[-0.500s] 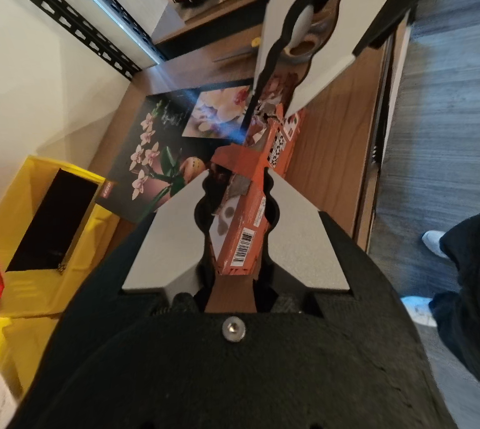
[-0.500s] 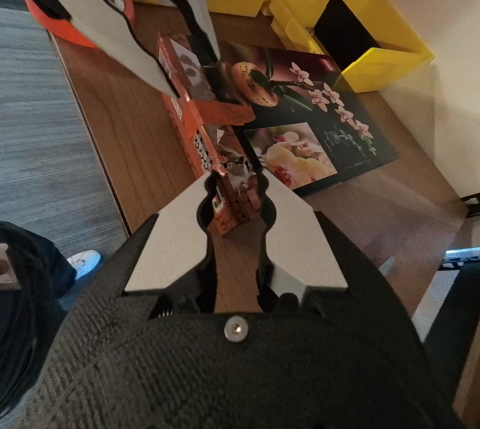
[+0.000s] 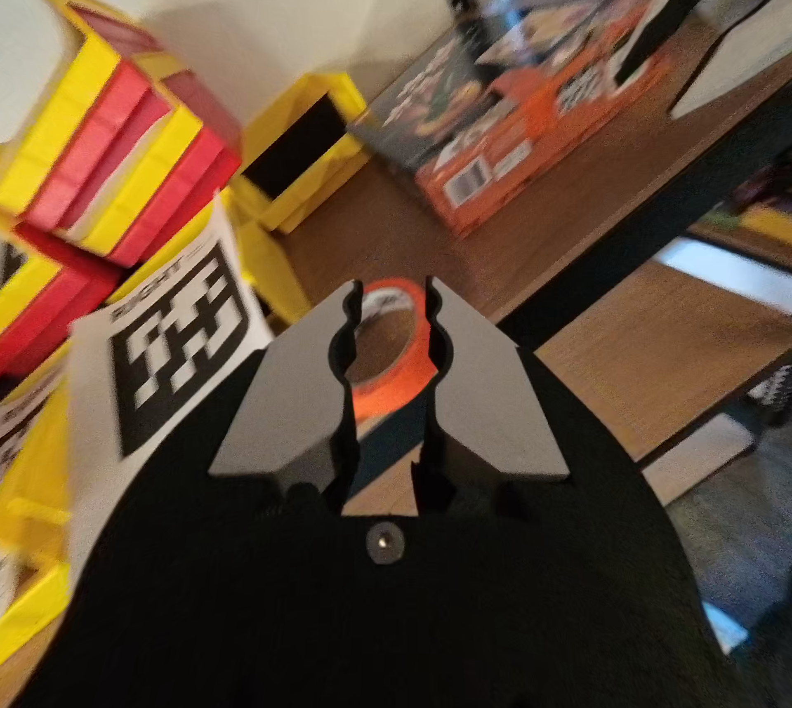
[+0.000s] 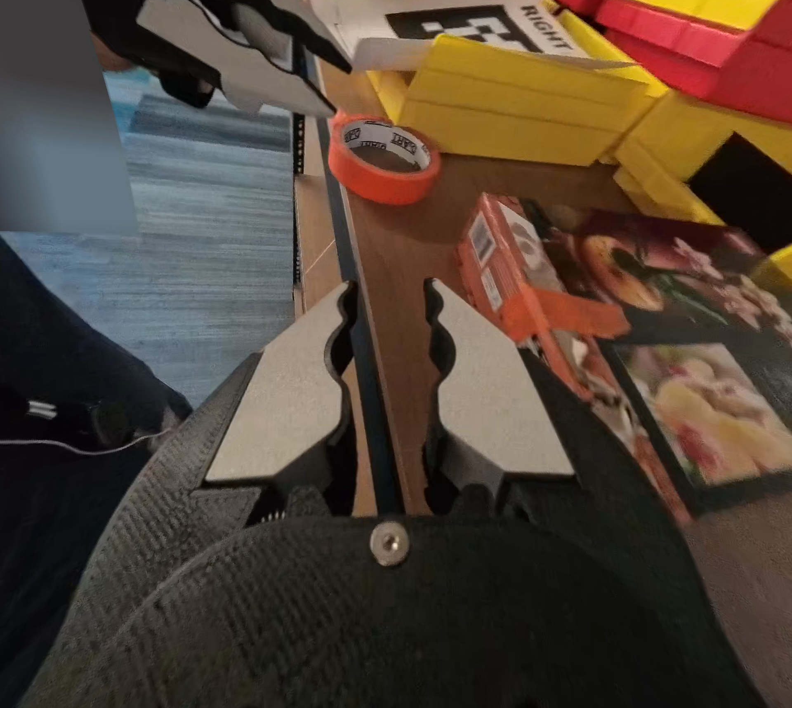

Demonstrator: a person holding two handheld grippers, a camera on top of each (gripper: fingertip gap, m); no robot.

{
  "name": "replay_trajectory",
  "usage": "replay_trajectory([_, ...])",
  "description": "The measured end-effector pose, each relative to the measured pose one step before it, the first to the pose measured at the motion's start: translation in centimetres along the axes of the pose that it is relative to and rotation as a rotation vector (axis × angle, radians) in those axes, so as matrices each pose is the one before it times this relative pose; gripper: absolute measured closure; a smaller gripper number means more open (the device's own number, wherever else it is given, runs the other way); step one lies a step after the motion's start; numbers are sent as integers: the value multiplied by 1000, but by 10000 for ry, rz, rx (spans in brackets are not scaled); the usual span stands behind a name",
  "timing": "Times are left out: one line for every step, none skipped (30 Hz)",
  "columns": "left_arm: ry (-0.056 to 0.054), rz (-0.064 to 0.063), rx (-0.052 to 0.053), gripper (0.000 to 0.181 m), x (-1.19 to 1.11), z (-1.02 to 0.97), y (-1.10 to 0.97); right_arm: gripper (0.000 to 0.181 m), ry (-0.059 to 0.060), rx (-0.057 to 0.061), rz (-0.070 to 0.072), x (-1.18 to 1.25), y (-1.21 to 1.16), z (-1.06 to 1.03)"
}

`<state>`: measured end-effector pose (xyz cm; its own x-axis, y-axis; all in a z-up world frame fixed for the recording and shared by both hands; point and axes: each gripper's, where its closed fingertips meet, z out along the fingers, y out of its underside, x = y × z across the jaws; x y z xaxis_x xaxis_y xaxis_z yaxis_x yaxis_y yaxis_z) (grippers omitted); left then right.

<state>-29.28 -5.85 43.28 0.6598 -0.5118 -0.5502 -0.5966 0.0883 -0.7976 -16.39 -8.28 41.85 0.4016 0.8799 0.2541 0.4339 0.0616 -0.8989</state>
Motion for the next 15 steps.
replay_trajectory([-132,70,-374,152,-407,-324,1242,151,-140,-153,-351,-259,-153,1287])
replay_trajectory([233,-67,-228,148,107,16,952,151,-244,-93,-231,-308,-267,1257])
replay_trajectory([255,-44,-44,144,180,226,566,150,-446,12,-60,-570,-465,1193])
replay_trajectory([64,158,66,141,-36,268,403,150,-478,80,-21,-601,-580,1098])
replay_trajectory([-75,353,-8,141,-214,371,462,150,-339,61,-57,-375,-506,1029])
replay_trajectory([-88,442,-115,141,-192,433,426,150,-256,-38,-95,-269,-293,969])
replay_trajectory([55,534,-2,140,160,382,104,149,-217,-155,-131,-233,-126,917])
replay_trajectory([220,516,115,141,495,423,-179,148,-146,-152,-193,-166,-125,860])
replay_trajectory([414,329,57,144,710,509,-147,147,-73,-92,-199,-91,-187,797])
replay_trajectory([496,205,-76,145,732,615,86,146,-77,-50,-167,-106,-204,713])
replay_trajectory([236,190,-226,145,294,611,363,145,-22,-44,-136,-67,-152,647])
replay_trajectory([202,214,-153,148,294,432,250,144,116,-74,-100,68,-37,548])
replay_trajectory([268,204,110,160,423,126,-209,143,130,-60,-101,-35,-6,443])
replay_trajectory([30,184,25,161,73,40,-105,143,123,1,-68,-175,-38,313])
replay_trajectory([43,164,-1,162,94,-69,-20,143,164,79,-47,-206,-54,171])
